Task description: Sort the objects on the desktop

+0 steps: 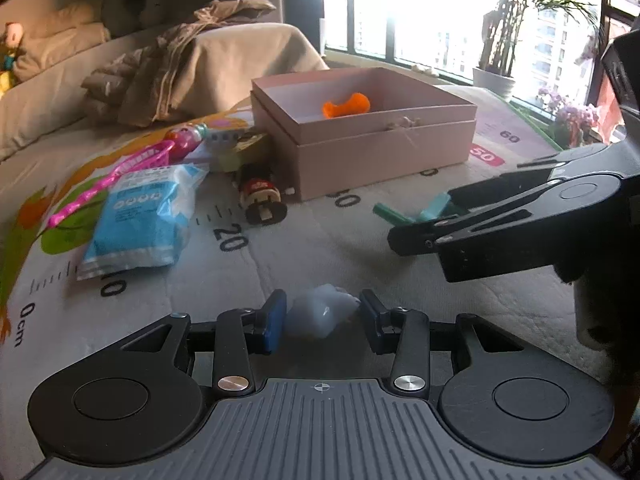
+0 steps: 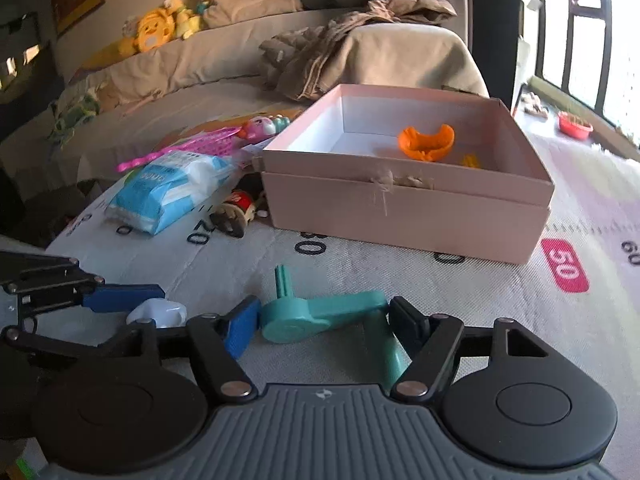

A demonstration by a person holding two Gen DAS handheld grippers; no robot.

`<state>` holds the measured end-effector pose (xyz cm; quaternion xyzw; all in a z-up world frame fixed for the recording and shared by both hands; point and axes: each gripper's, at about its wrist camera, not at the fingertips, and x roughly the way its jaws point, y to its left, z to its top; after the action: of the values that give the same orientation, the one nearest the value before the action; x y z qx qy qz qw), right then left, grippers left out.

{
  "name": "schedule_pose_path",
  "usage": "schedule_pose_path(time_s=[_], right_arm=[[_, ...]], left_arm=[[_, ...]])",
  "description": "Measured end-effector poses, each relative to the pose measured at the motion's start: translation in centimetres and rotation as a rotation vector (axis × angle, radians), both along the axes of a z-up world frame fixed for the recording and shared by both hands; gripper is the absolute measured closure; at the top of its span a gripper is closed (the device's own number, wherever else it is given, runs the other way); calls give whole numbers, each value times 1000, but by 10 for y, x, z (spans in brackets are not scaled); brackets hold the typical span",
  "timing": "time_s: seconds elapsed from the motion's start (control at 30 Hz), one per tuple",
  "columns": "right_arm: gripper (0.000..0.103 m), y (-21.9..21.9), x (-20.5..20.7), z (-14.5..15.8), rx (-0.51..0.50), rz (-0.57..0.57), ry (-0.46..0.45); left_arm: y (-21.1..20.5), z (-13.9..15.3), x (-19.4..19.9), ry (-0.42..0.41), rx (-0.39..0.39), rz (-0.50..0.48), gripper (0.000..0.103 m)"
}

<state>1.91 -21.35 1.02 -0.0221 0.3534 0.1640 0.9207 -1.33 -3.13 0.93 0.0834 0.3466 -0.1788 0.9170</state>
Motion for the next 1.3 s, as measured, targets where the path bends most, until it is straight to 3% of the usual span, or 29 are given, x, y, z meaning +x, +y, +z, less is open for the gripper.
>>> schedule_pose_path(time_s=[0.23,0.3,0.37,0.5,0.67,0.73,0.8,0.83,0.9,0.97,1.03,1.17,1.3], right_arm=[[32,-20,-28,26,-48,61,-4],[32,-30,-37,47,-55,71,-51],[32,-43,-41,74,-42,50,-115],[32,-67,-19,120,-7,-33,-223],[32,-82,36,139,53,-114,-236],[32,-82,58,138,67,-123,-242],[22,-78,83,130,69,-137,-218],[22,-77,92,126,71,-150,-201],[22,-70,96,116,74,-149,-182],[23,-58,81,103,67,-92,-175],[24,-43,57,87,20,-19,-173],[42,-10,22,50,-102,133,-130],[47,13,24,21,-176,151,-80]], left_arm=[[-2,31,-10,-61,-18,-44,59],[-4,52,-4,-117,-20,-58,77],[-7,72,8,-174,-18,-69,77],[-21,96,49,-246,-22,-66,77],[-11,97,88,-193,-116,30,75],[-2,91,87,-169,-127,57,63],[7,81,79,-148,-112,73,41],[11,76,74,-142,-100,75,37],[20,64,61,-129,-73,86,17],[29,52,51,-111,-52,114,7],[39,42,44,-83,-46,132,7],[53,23,42,-10,-77,151,7],[57,13,41,23,-98,170,7]])
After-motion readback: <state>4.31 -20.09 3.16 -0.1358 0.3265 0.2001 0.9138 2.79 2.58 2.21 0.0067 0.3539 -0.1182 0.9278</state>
